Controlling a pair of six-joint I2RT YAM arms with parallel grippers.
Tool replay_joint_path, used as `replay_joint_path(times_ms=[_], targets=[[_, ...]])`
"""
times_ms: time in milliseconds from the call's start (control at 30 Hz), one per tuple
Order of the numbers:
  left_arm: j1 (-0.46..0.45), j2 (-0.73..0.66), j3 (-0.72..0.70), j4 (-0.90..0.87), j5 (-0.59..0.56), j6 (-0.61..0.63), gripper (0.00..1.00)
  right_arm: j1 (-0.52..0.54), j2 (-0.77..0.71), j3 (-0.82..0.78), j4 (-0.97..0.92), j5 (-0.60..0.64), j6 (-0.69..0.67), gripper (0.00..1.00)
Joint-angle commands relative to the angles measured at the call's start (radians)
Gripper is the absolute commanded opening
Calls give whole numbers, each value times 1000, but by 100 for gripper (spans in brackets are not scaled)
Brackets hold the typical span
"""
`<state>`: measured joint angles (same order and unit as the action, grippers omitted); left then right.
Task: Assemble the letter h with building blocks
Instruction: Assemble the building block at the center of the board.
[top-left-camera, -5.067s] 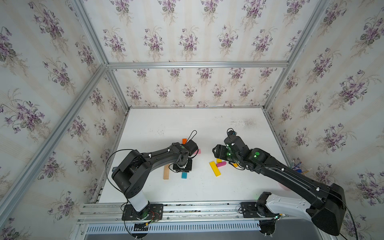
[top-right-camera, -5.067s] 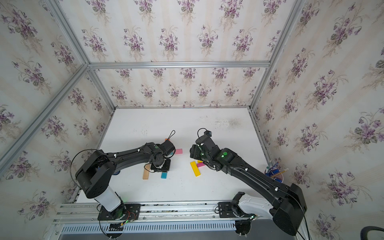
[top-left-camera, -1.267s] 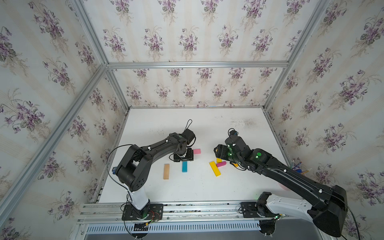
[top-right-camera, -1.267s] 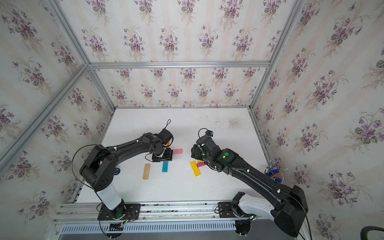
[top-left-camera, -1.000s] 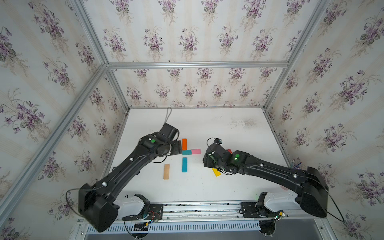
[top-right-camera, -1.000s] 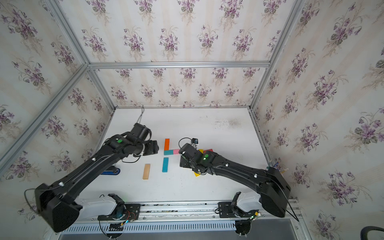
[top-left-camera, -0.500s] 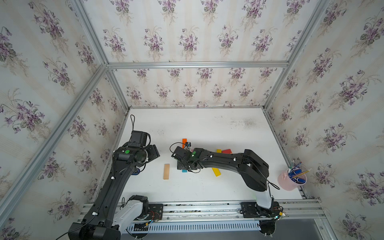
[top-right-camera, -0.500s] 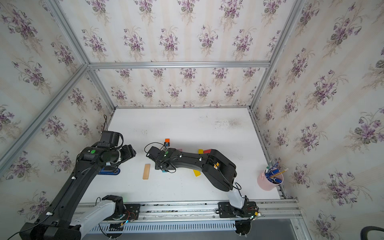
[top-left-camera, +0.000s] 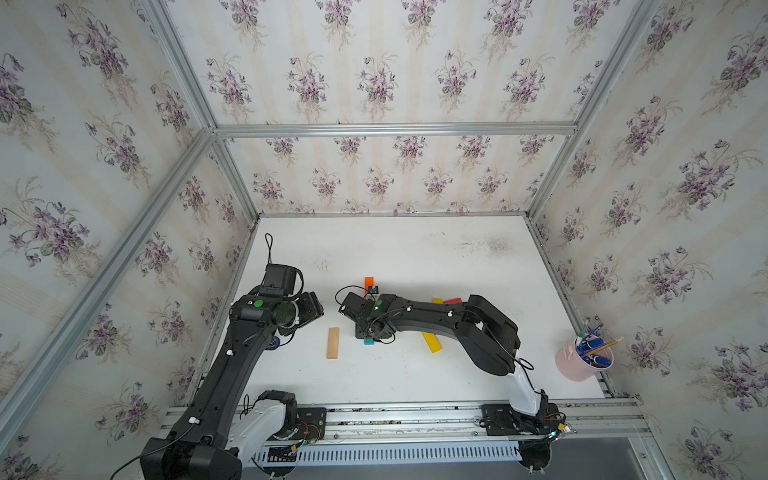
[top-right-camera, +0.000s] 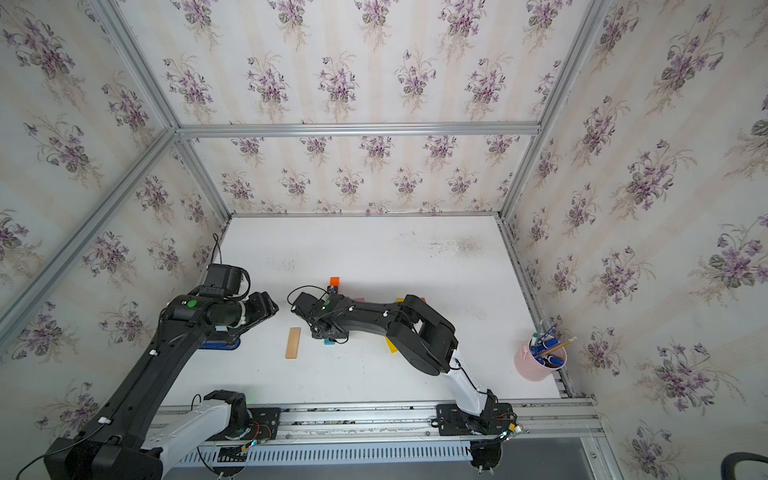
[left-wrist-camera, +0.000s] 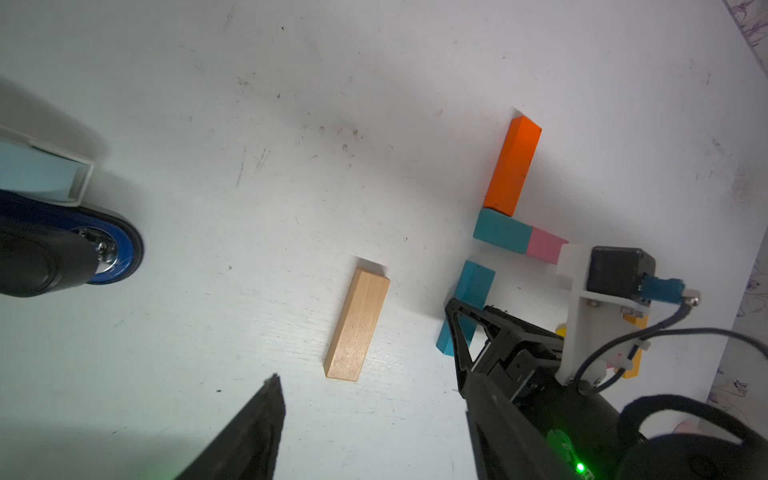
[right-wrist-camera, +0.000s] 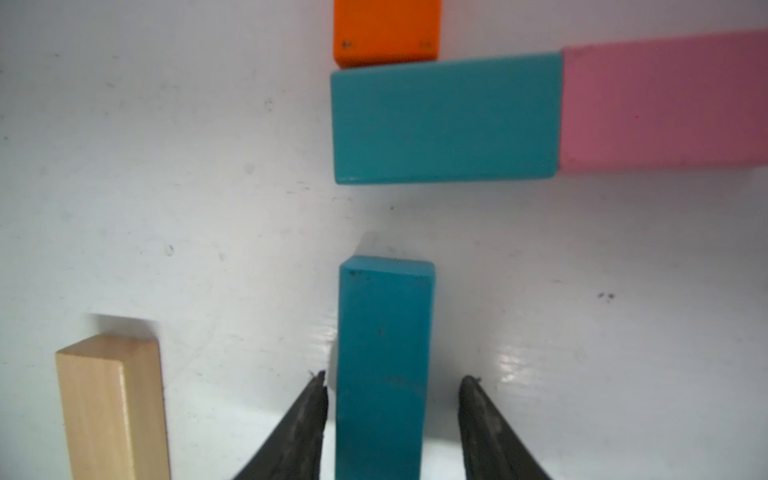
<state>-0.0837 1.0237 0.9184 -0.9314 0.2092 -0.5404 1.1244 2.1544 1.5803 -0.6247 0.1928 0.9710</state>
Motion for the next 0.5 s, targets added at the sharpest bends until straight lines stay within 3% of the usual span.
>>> replay_joint_path(times_ms=[0,467], targets=[[1,1,-2,29,10,0,71,-7,18,-1,-22,-27,0,48],[1,9,-11,38,11,9,71,-33,34,9,-20,-38,-18,39]])
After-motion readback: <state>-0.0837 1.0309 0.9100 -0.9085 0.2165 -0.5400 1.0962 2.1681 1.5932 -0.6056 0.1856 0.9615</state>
